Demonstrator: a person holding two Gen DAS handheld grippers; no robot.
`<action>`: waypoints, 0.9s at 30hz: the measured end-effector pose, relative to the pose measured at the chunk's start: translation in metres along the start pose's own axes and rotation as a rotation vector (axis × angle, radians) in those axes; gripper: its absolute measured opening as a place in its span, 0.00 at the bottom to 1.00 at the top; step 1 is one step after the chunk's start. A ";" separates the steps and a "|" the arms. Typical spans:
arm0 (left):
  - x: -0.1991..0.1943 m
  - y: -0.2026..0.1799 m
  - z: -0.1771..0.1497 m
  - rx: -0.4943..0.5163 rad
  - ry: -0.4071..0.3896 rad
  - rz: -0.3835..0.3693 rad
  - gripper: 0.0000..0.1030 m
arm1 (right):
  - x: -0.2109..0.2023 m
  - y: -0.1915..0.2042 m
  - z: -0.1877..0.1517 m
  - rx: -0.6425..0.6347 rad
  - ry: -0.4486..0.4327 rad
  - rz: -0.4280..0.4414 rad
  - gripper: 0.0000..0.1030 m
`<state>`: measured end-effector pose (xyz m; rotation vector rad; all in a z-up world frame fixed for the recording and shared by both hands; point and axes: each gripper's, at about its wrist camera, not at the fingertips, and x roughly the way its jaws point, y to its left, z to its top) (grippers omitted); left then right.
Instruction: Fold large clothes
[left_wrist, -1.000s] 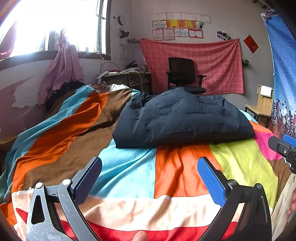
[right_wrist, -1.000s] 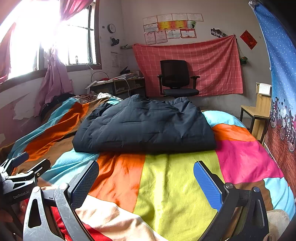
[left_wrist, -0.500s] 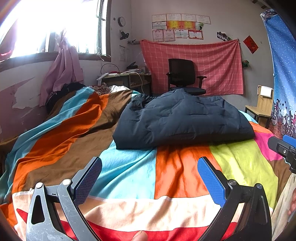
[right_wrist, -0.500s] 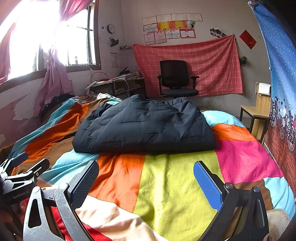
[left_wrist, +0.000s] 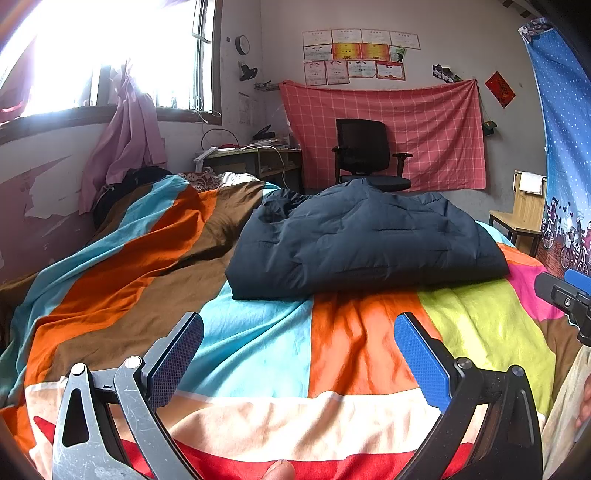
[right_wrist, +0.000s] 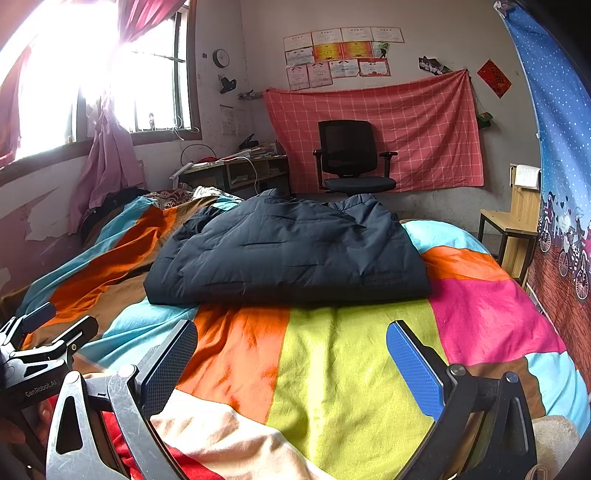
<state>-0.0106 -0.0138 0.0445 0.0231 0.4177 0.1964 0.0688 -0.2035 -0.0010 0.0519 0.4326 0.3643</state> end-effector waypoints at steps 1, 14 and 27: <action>0.000 0.000 0.000 0.001 0.000 0.001 0.98 | 0.000 0.000 0.000 0.000 0.000 0.000 1.00; -0.001 -0.001 0.000 0.001 -0.002 0.002 0.98 | -0.001 -0.002 0.001 0.000 0.000 0.001 1.00; -0.001 -0.003 -0.001 0.001 -0.003 0.005 0.98 | 0.000 0.000 0.000 0.002 0.001 0.001 1.00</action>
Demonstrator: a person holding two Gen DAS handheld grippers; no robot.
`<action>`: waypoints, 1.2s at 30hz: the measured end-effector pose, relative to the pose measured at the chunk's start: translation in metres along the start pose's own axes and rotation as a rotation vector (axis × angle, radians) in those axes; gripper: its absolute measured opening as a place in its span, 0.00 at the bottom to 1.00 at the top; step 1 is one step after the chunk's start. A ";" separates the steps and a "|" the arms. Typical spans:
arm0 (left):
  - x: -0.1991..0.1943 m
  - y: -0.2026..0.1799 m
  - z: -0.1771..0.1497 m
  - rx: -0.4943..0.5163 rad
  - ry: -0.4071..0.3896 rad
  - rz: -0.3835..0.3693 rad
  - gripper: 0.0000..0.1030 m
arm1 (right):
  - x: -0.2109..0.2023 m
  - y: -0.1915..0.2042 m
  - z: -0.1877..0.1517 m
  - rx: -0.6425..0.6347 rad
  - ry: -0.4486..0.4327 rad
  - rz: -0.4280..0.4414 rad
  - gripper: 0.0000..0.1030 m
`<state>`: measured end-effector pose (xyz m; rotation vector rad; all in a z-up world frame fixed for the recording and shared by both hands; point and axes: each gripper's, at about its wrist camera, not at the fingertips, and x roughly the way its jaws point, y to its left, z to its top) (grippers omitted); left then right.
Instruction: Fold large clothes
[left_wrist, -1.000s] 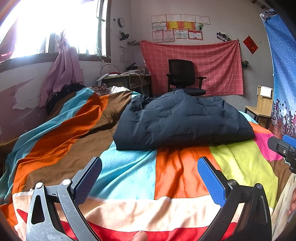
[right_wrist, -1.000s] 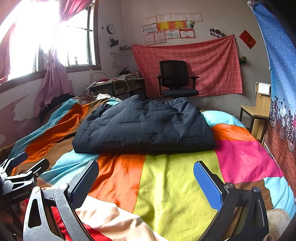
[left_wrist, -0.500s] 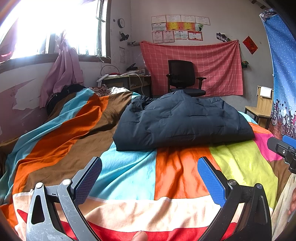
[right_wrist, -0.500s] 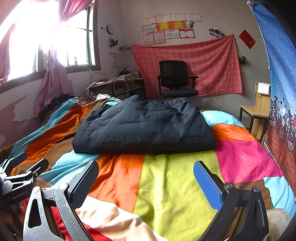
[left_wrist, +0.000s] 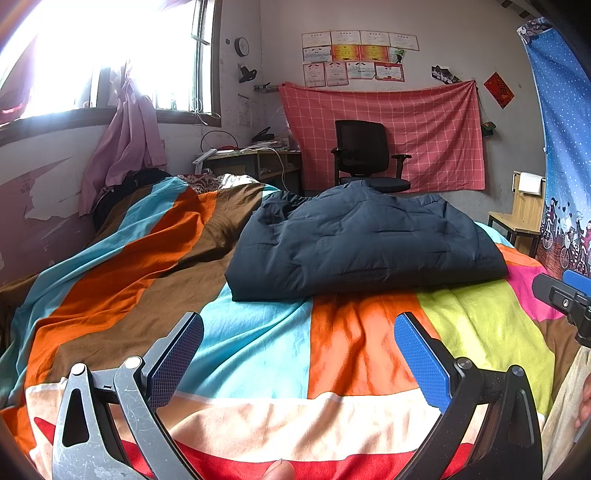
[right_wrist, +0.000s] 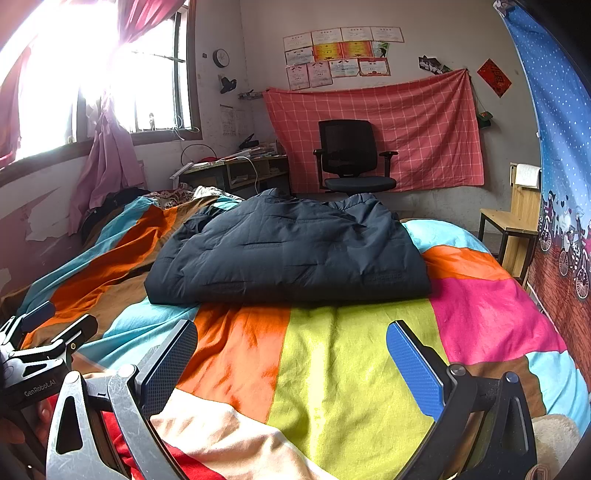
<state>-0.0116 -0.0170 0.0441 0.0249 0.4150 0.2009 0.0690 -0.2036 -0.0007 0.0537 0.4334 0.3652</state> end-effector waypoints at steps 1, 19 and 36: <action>0.000 0.000 0.000 0.000 0.000 0.002 0.98 | 0.000 0.000 0.000 0.000 0.000 0.000 1.00; -0.001 0.002 0.004 -0.002 -0.005 0.002 0.98 | -0.001 0.002 0.001 0.006 -0.010 -0.009 1.00; -0.002 -0.001 0.004 -0.001 -0.005 -0.009 0.98 | -0.001 0.002 0.001 0.006 -0.009 -0.009 1.00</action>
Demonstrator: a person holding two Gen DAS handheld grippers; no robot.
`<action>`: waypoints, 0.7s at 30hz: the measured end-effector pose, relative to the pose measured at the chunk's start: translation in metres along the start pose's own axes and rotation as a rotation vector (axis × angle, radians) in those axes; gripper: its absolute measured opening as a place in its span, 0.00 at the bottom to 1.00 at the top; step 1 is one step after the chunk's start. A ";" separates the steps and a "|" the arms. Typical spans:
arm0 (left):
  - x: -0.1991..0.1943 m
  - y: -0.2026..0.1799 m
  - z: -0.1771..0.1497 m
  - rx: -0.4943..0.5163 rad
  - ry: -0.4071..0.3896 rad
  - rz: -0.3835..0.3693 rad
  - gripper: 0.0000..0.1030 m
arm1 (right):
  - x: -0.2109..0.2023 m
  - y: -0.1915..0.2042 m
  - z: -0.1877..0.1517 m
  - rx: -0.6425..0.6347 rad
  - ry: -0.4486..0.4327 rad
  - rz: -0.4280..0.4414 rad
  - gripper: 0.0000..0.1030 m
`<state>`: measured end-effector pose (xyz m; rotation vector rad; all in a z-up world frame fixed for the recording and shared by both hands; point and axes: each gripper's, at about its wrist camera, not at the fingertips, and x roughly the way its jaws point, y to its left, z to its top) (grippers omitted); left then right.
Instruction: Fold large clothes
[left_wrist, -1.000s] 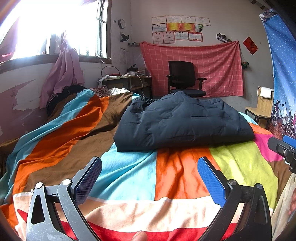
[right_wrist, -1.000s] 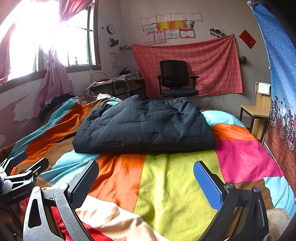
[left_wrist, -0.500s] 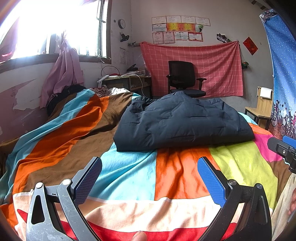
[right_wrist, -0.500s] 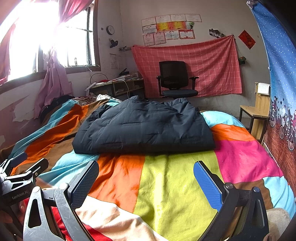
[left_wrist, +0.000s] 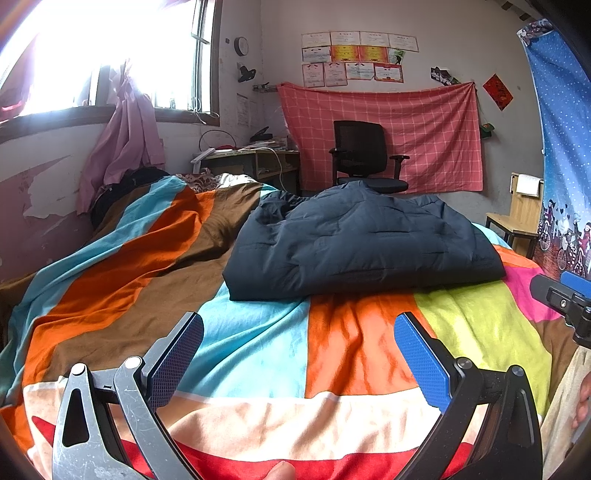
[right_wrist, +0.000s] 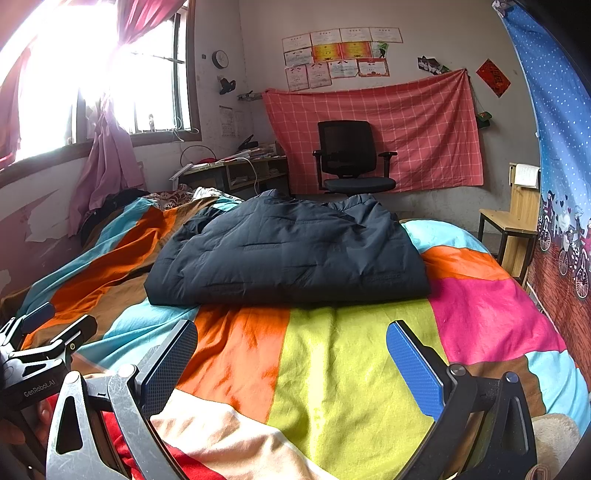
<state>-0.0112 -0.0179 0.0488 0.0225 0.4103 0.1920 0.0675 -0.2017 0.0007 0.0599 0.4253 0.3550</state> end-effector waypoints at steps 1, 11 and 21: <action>0.000 0.000 0.000 0.001 -0.001 -0.002 0.98 | 0.000 0.000 0.000 0.000 0.000 0.000 1.00; 0.003 -0.002 -0.003 -0.003 0.007 -0.009 0.98 | 0.000 0.001 0.000 0.000 -0.001 -0.001 1.00; 0.005 -0.001 -0.005 -0.008 0.007 -0.009 0.98 | 0.000 0.001 0.000 0.001 0.002 -0.001 1.00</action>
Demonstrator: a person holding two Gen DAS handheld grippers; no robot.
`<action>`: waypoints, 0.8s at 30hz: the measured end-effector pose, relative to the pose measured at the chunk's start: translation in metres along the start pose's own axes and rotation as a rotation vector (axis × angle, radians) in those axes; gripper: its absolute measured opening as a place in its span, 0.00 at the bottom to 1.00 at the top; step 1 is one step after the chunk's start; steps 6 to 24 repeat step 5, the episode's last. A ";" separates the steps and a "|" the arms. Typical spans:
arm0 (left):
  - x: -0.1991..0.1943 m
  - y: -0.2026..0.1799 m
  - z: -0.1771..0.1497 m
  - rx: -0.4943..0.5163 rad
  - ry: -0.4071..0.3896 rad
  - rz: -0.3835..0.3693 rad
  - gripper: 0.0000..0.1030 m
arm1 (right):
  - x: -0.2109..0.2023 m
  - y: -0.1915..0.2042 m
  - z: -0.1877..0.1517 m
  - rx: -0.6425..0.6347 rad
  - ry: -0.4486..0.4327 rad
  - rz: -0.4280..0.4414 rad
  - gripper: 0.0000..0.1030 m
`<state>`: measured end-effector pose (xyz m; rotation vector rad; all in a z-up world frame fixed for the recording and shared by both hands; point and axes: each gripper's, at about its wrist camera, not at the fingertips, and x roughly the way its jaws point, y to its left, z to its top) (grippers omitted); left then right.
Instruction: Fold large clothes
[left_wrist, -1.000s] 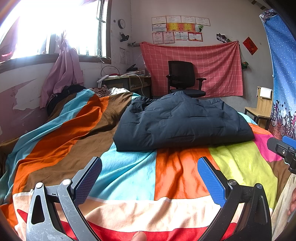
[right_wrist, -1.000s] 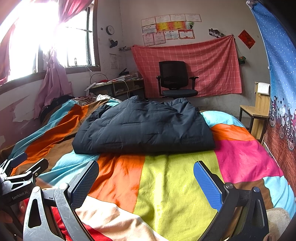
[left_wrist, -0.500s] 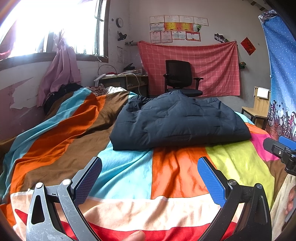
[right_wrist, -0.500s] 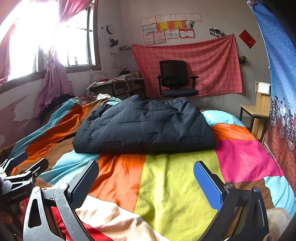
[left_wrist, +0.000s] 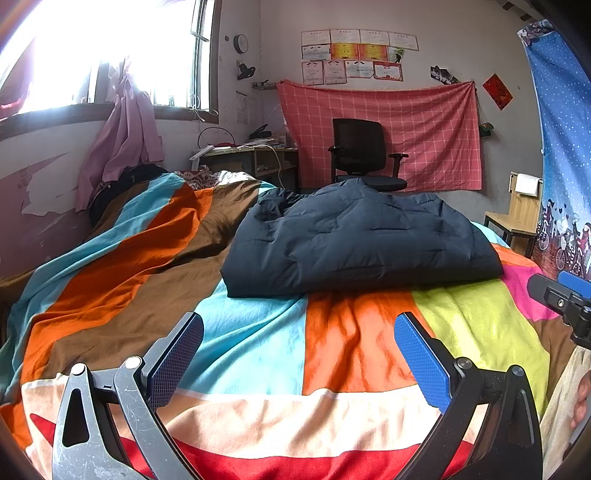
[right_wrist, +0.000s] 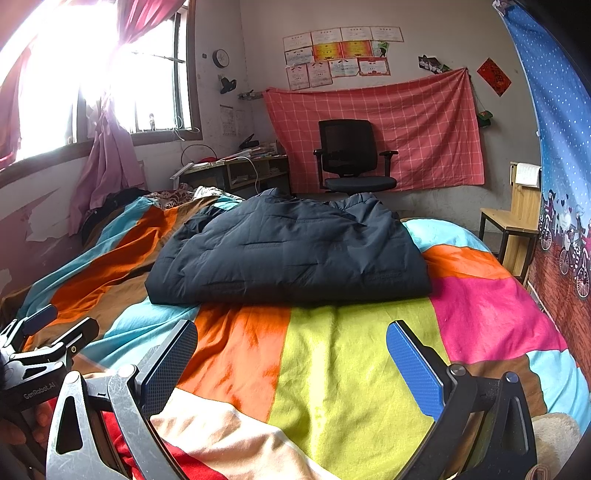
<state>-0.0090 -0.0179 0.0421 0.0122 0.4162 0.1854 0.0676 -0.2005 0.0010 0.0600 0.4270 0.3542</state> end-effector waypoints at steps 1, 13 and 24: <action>0.000 0.000 -0.001 0.000 0.000 0.001 0.98 | 0.000 0.000 0.000 0.000 0.001 0.000 1.00; 0.000 0.000 -0.002 0.002 0.007 -0.001 0.98 | 0.000 0.001 0.000 0.002 0.002 -0.001 1.00; 0.000 0.000 -0.002 0.002 0.007 -0.001 0.98 | 0.000 0.001 0.000 0.002 0.002 -0.001 1.00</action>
